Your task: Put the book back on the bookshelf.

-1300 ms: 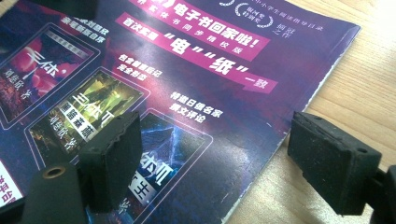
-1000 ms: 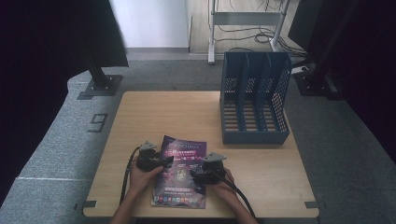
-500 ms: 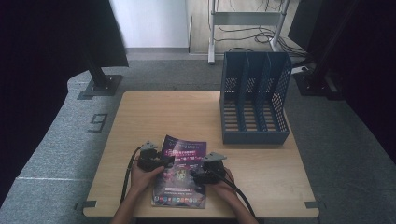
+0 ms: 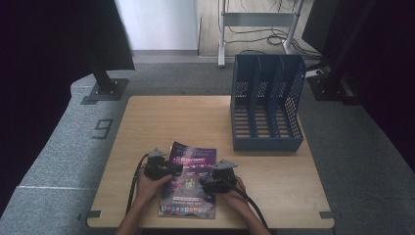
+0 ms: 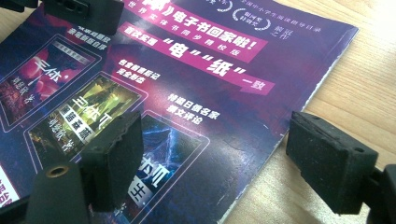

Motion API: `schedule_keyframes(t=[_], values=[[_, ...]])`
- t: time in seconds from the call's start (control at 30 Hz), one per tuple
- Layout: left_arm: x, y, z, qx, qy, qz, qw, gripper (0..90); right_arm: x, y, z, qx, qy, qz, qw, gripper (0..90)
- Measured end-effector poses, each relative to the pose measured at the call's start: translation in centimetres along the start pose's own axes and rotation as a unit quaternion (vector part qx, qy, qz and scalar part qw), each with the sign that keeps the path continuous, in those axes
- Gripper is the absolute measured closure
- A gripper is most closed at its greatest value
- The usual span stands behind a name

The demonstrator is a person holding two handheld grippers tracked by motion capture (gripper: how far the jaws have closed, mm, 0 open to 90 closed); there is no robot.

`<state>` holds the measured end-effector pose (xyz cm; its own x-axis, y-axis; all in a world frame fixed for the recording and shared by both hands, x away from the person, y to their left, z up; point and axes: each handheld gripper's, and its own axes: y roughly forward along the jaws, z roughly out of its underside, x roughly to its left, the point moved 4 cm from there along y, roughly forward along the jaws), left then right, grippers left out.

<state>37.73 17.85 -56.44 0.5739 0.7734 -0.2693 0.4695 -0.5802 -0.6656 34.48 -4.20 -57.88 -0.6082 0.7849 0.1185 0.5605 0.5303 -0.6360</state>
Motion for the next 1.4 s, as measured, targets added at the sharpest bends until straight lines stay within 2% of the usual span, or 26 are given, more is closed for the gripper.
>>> schedule_keyframes(t=[0.13,0.27,0.47,0.63,0.73,0.83,1.13,1.4], values=[[0.0,0.0,0.0,0.002,0.001,-0.006,1.0000,47.6,0.0,0.0,0.0,0.001,-0.001,0.000,1.0000,18.9],[-0.2,0.0,0.1,0.005,0.008,-0.010,0.9999,57.1,0.0,0.0,0.0,0.000,-0.001,0.000,1.0000,18.9],[-0.4,0.0,0.1,0.007,0.014,-0.008,0.9998,62.2,0.0,0.0,0.0,0.000,-0.001,0.000,1.0000,18.9],[-0.6,-0.2,0.0,-0.001,0.020,-0.005,0.9998,69.1,0.0,0.0,0.0,0.001,0.000,0.000,1.0000,18.9],[-0.8,-0.5,-0.1,-0.014,0.030,-0.001,0.9995,77.4,0.0,0.0,0.0,0.001,0.000,0.000,1.0000,18.9],[-0.9,-0.7,-0.2,-0.020,0.031,0.003,0.9993,82.0,0.0,0.0,0.0,0.001,0.000,0.000,1.0000,18.8],[-2.0,-1.4,-0.6,-0.053,0.038,0.014,0.9978,87.5,0.0,0.0,0.0,0.001,0.000,-0.001,1.0000,18.6],[-2.3,-1.7,-0.7,-0.063,0.048,0.014,0.9968,87.8,0.0,0.0,0.0,0.001,-0.001,-0.002,1.0000,18.6]])
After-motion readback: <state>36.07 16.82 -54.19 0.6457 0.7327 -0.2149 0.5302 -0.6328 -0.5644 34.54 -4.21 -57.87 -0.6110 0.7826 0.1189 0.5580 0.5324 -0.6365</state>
